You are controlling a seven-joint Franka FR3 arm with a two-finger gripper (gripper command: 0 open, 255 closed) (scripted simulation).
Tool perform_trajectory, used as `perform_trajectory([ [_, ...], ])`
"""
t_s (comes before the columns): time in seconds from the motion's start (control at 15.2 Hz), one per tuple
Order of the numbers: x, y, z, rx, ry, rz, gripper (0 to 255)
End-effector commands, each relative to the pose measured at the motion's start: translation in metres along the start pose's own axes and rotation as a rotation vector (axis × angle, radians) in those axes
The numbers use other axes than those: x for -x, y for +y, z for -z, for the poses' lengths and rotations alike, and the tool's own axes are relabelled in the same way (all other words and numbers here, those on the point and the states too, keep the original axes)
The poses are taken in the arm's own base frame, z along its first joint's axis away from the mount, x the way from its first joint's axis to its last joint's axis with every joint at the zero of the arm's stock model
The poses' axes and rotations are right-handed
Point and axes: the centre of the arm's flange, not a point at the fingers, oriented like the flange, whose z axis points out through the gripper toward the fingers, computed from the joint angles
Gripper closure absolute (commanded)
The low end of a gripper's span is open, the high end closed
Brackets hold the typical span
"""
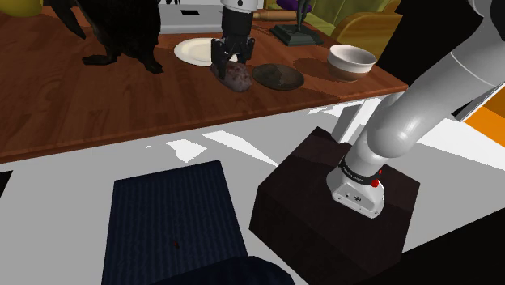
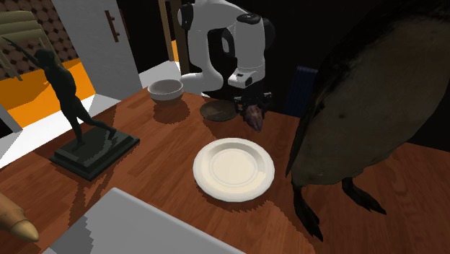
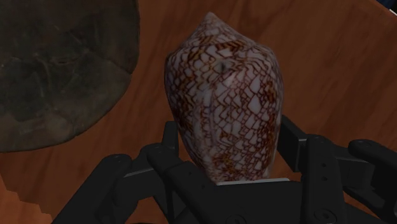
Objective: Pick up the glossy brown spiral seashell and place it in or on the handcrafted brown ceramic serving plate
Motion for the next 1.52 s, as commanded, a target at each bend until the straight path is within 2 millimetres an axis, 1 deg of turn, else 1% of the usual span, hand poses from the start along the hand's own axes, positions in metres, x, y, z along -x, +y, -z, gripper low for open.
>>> perform_trajectory([
  [0.0, 0.000, 0.000, -0.001, 0.000, -0.002, 0.000, 255],
  [0.2, 0.000, 0.000, -0.001, 0.000, -0.002, 0.001, 255],
  [1.45, 0.000, -0.014, 0.098, 0.000, -0.002, 0.001, 255],
])
